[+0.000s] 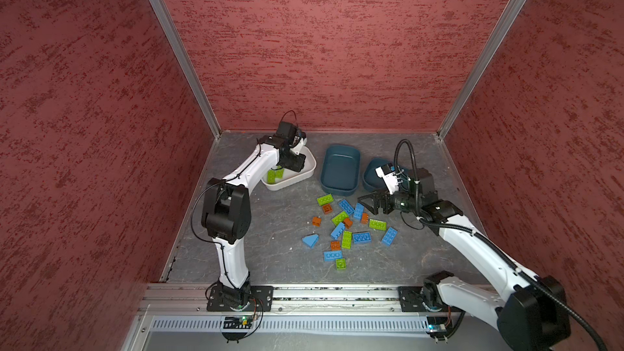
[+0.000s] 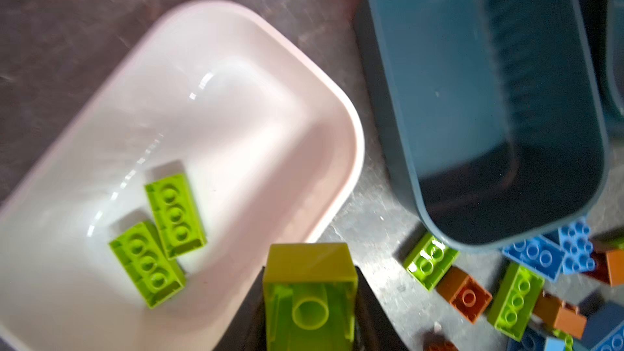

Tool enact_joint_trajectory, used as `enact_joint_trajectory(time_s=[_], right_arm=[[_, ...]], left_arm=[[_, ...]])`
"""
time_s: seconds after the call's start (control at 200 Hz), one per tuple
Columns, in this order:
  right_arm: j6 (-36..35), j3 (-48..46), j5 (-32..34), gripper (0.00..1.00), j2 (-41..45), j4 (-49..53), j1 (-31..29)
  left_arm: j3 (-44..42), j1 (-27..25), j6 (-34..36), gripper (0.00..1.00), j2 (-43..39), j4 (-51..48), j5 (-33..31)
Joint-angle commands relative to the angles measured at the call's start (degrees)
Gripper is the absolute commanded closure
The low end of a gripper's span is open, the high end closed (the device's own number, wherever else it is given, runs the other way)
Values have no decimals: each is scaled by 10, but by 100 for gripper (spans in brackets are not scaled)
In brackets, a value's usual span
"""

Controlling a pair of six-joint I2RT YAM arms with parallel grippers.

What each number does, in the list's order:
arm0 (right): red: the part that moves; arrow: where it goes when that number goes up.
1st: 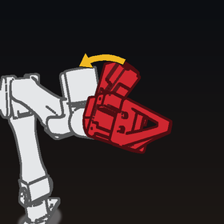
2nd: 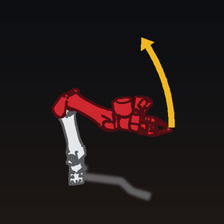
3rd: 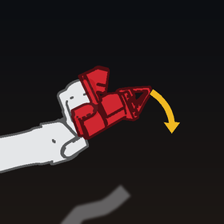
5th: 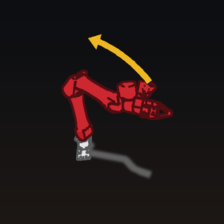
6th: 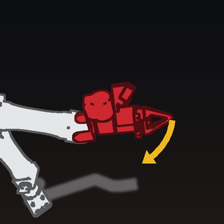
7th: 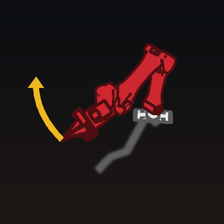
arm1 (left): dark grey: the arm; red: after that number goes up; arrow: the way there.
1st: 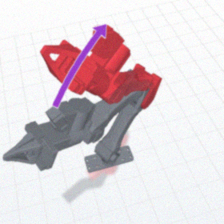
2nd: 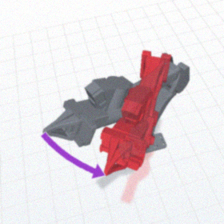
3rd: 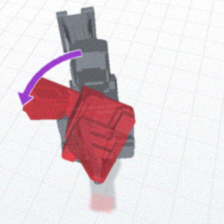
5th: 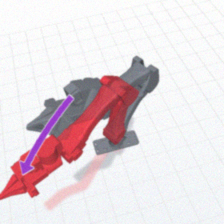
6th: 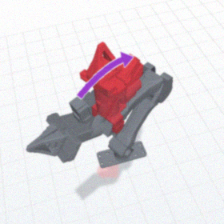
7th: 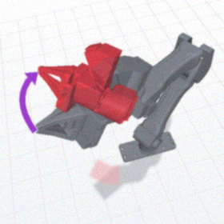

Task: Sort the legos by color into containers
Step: 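Grasp the small green brick and carry it over the white tub, then release the small green brick into the white tub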

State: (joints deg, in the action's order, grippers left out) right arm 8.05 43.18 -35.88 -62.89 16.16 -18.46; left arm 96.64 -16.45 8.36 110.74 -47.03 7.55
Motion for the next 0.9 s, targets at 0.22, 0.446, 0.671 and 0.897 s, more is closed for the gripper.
enact_joint_trajectory(time_s=[0.22, 0.446, 0.671, 0.897], right_arm=[[-21, 30, 5, 1, 4, 16, 4], [-15, 21, 10, 1, 17, 19, 4], [-13, 23, 8, 1, 17, 20, 4], [-10, 15, 8, 1, 29, 26, 4]], left_arm=[[93, 45, -12, 64, 140, 8, -46], [89, 54, -6, 53, 160, 53, -76], [76, 54, -16, 47, 135, 76, -62], [38, 29, -41, 31, 62, 25, -23]])
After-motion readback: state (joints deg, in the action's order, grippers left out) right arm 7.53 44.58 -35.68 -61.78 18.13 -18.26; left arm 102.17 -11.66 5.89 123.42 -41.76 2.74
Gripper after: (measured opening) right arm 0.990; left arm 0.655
